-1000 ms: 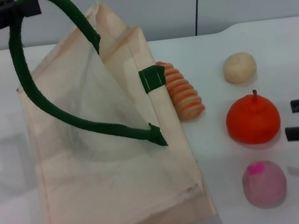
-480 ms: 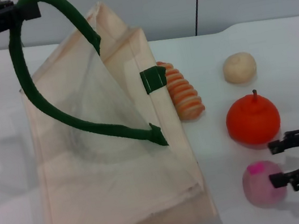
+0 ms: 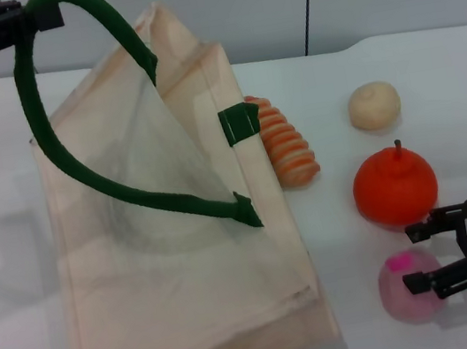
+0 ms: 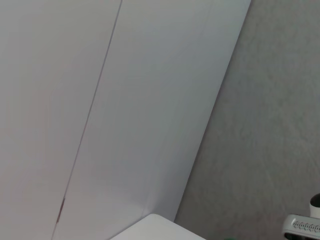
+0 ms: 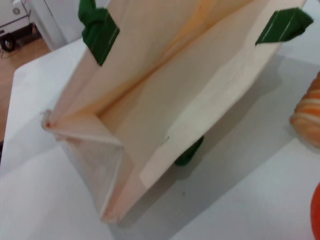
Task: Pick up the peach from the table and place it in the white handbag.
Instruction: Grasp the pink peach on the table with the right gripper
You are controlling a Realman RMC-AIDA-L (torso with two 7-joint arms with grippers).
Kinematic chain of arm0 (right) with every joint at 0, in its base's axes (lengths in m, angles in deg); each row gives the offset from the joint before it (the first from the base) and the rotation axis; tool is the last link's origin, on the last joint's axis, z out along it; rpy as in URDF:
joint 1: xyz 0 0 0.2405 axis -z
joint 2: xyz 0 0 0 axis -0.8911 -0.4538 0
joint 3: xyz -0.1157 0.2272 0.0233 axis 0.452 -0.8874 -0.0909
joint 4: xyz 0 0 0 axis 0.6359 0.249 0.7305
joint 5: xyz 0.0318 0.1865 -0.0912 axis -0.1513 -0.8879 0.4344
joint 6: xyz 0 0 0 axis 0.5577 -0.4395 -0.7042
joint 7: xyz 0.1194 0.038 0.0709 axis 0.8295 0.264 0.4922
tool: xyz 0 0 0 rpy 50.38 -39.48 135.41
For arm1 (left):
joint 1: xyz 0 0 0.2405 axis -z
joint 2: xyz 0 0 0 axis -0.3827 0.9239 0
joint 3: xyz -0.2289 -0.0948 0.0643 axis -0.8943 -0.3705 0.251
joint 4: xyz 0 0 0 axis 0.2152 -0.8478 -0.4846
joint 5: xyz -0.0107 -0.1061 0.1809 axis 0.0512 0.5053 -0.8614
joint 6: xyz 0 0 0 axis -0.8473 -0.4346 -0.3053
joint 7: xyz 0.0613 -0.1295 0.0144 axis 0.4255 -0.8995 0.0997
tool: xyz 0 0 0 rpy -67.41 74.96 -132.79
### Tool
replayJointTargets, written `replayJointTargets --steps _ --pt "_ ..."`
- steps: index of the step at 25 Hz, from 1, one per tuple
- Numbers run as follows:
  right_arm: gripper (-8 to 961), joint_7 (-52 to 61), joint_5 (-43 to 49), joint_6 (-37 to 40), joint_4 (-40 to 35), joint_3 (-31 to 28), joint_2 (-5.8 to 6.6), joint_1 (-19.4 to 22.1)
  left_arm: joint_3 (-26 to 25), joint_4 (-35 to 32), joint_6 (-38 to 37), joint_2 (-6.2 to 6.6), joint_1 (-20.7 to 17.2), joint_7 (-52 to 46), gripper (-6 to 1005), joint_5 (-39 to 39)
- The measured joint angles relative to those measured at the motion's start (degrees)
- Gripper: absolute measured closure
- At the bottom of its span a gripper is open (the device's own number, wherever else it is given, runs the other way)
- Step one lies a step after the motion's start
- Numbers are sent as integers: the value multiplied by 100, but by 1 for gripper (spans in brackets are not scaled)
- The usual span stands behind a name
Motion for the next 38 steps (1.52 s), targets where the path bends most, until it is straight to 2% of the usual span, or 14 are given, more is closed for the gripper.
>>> replayJointTargets --steps 12,21,26,31,38 --pt "174 60 370 114 32 73 -69 -39 0 -2 -9 4 12 -61 863 9" --pt "212 25 526 -233 52 116 -12 -147 0 -2 -9 8 27 -63 862 9" --pt "233 -38 604 -191 56 122 -35 -177 0 -2 -9 10 26 -63 862 9" --pt "334 -153 630 -189 65 163 -47 -186 0 -4 -9 10 27 -63 862 12" --pt "394 -212 581 -200 50 239 -35 -207 0 -10 -9 9 30 -60 861 12"
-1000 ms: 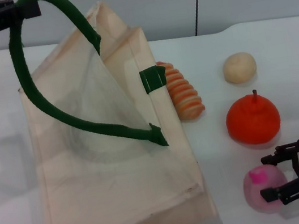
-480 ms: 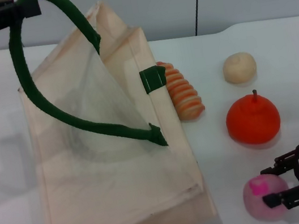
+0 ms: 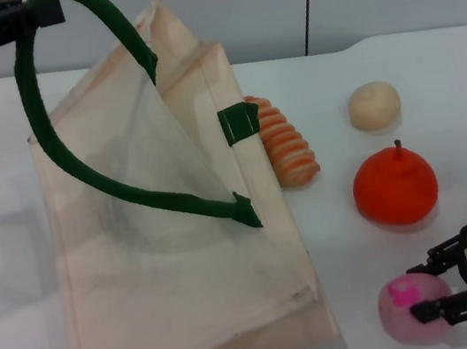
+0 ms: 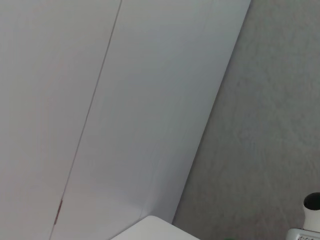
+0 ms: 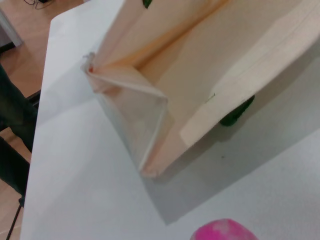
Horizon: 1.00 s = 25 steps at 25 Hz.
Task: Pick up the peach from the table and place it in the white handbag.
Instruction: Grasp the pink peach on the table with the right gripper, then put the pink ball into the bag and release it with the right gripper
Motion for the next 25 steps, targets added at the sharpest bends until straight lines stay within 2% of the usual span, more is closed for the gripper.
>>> replayJointTargets --steps 9,14,18,25 --pt "455 -82 -66 -62 -17 -45 15 -8 0 1 7 0 3 6 861 0" --pt "477 -152 -194 -103 -50 -284 54 -13 0 -7 9 0 3 19 860 0" --pt "484 -239 -538 -150 -55 -347 151 -15 0 -16 9 0 14 24 860 0" --pt "490 -327 -1375 -264 -73 -393 420 -150 0 -35 8 -5 55 42 860 -79"
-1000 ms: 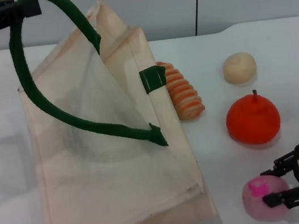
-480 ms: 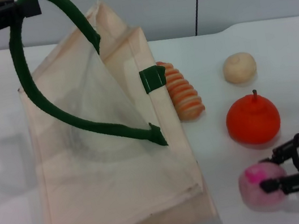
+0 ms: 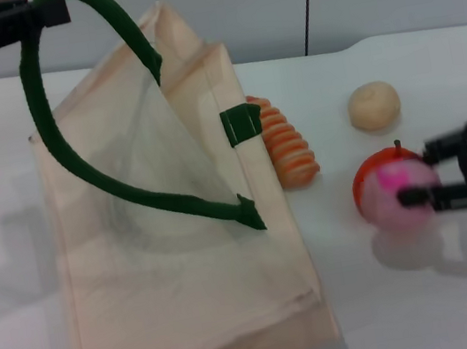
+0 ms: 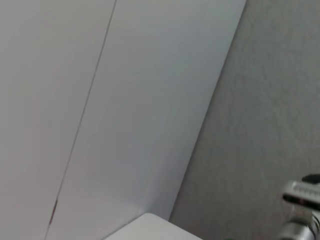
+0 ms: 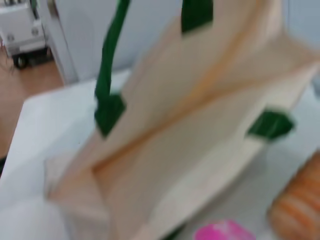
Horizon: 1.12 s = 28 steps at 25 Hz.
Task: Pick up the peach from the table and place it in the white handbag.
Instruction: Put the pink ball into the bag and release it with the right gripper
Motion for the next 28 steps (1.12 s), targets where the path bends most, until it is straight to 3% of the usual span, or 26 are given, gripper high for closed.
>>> replayJointTargets --steps 7,9,10,11,15,28 --pt "492 -119 -617 51 -47 17 -38 -350 0 -86 -10 -26 281 13 859 -271" --pt "492 -124 -627 154 -34 7 -128 -490 -1 -113 -14 -30 349 16 859 -306" --pt "493 -126 -629 326 -19 12 -272 -653 0 -134 -15 -31 377 17 859 -328" --pt "494 -126 -629 326 -19 12 -272 -653 0 -150 -17 -31 393 17 859 -346" --pt "497 -126 -611 695 98 119 -503 -990 0 -188 -15 -31 426 17 859 -372" --pt "500 -198 -615 1310 965 888 -551 -1648 0 -243 -2 -25 492 17 858 -330"
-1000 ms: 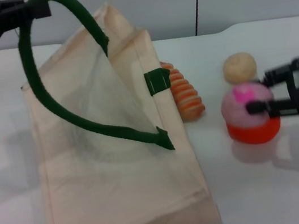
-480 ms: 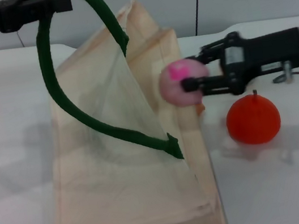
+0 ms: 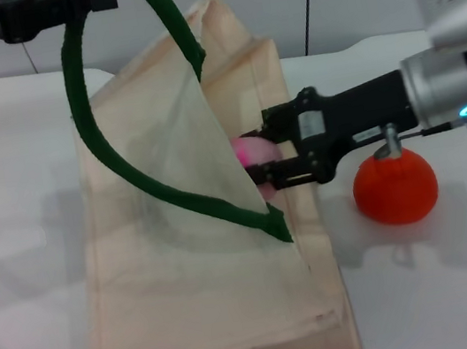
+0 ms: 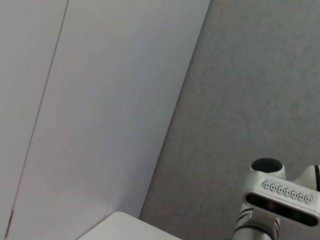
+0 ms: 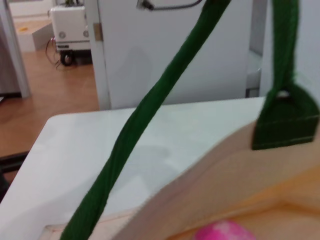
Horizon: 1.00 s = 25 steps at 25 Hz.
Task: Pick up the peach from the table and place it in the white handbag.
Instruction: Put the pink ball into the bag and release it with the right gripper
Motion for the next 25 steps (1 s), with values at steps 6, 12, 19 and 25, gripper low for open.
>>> replayJointTargets --steps 6,12,19,25 --pt "501 -104 -3 141 337 142 -30 -252 0 3 9 -10 22 13 857 -11" --pt "501 -137 6 158 544 269 -34 -347 0 6 12 -10 25 23 857 -5" --pt "503 -138 -9 153 639 300 -51 -381 0 6 21 -7 12 26 857 3" --pt "473 -138 -16 175 656 266 -58 -380 0 6 21 -5 1 45 856 5"
